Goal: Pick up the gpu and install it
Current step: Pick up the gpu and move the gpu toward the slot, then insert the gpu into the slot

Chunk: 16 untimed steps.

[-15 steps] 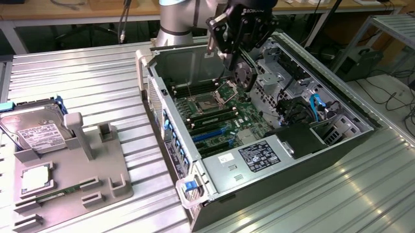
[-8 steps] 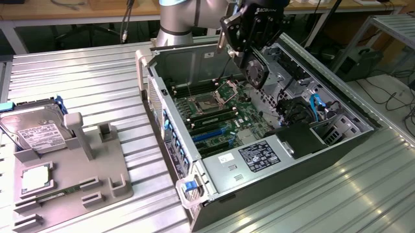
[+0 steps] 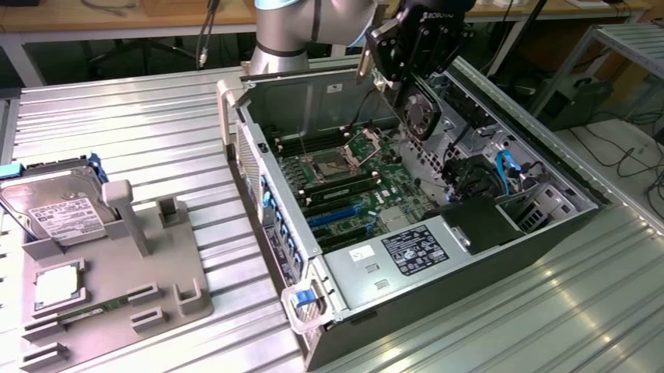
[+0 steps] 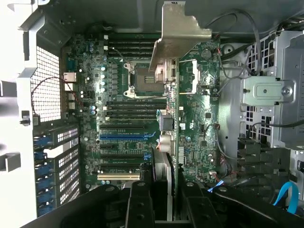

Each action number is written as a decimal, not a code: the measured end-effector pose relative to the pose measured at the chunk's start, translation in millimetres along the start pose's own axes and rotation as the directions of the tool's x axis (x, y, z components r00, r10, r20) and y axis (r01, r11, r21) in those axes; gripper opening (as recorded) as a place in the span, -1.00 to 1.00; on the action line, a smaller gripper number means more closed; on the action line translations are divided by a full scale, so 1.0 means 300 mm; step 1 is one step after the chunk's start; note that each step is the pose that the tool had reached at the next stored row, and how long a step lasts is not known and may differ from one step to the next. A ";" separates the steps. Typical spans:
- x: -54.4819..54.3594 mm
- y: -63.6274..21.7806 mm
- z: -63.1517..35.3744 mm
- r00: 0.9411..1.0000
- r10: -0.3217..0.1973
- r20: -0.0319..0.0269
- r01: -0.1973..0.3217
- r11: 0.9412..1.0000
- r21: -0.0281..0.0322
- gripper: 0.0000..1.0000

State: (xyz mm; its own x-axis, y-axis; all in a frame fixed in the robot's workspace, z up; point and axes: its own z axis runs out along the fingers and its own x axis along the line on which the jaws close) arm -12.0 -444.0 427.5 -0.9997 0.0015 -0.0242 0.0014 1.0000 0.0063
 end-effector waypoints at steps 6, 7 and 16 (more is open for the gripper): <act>0.000 0.000 0.000 1.000 0.000 0.000 0.000 1.000 0.000 -0.44; 0.000 0.000 0.000 1.000 0.000 0.000 0.000 1.000 0.000 -0.44; 0.000 0.000 0.000 0.999 -0.046 0.000 0.046 0.999 -0.001 -0.44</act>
State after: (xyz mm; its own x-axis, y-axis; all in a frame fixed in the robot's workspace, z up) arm -12.0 -444.0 427.5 -0.9987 -0.0445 -0.0241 -0.0447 0.9990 0.0062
